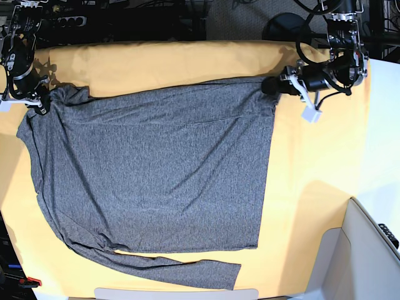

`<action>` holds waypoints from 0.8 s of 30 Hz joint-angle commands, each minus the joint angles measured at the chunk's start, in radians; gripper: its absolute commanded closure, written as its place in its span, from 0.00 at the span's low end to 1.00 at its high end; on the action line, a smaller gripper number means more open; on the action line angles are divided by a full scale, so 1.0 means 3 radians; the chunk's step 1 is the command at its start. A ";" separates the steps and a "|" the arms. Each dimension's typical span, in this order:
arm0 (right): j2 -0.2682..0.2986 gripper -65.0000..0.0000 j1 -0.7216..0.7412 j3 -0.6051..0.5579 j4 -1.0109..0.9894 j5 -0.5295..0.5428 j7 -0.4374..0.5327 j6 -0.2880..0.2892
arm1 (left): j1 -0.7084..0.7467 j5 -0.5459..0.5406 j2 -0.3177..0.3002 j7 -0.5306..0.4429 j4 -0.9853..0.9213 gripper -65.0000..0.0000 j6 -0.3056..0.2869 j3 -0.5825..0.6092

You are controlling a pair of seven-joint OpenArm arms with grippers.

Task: Fold the T-shirt properly
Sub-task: 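Hold the shoulder corners with both grippers and lift the shirt, then drag the held shoulder edge with both grippers toward the hem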

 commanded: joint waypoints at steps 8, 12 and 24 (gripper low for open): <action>0.0102 1.00 -0.0152 0.0136 -0.0001 -0.0115 -0.0086 -0.0126 | 0.0028 -0.0065 -0.0140 -0.0001 0.0055 1.00 -0.0019 -0.0146; 0.0102 1.00 -0.0178 0.0183 -0.0001 -0.0115 -0.0086 -0.0126 | 0.0084 -0.0065 -0.0140 -0.0011 0.0055 1.00 -0.0019 -0.0151; 0.0071 1.00 0.0180 0.0152 0.0229 -0.0115 -0.0086 -0.0126 | -0.0345 -0.0080 -0.0058 -0.0001 0.0336 1.00 -0.0024 -0.0125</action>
